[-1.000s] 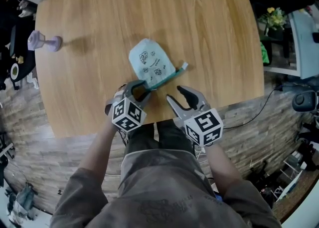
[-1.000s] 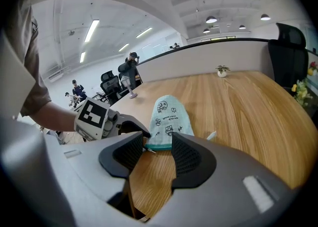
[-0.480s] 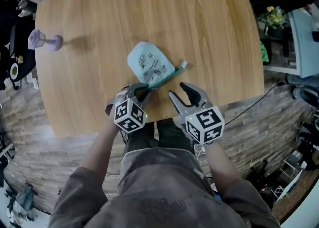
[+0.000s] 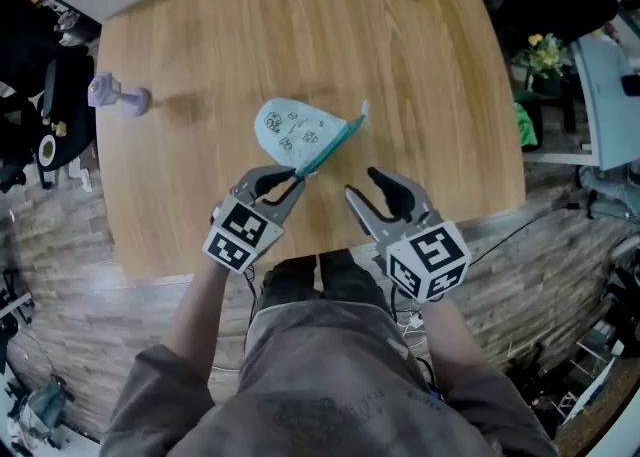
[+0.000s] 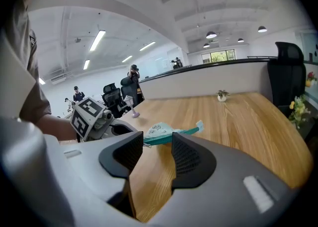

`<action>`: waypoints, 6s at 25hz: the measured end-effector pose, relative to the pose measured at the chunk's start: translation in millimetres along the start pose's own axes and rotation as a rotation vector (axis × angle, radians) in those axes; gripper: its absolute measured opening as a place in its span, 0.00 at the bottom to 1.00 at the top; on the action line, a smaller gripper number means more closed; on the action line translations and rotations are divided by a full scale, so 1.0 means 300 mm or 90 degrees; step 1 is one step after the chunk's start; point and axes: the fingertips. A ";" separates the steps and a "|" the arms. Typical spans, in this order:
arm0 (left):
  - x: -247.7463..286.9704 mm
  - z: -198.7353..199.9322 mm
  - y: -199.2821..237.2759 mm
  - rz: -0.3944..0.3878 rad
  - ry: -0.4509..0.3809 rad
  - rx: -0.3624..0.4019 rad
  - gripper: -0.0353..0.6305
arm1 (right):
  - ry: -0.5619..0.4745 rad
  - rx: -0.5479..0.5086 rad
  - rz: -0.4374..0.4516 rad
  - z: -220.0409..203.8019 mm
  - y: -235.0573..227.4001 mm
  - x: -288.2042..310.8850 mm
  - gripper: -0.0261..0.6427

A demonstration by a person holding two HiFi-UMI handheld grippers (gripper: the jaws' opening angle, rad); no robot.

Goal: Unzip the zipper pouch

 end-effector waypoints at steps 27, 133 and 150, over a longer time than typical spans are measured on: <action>-0.691 0.702 -0.106 0.204 -0.258 0.085 0.14 | -0.282 -0.184 -0.015 0.713 0.064 -0.451 0.31; -0.689 0.589 -0.345 0.103 -0.225 0.018 0.13 | -0.174 -0.053 0.073 0.484 0.046 -0.403 0.07; -0.879 0.785 -0.214 0.318 -0.327 0.103 0.13 | -0.341 -0.132 0.036 0.759 0.169 -0.526 0.07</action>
Point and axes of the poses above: the fingertips, and each gripper's own axes: x forward along the fingers, y to its left, z out of its top, and after that the axes turned 9 degrees about -z, right-handed
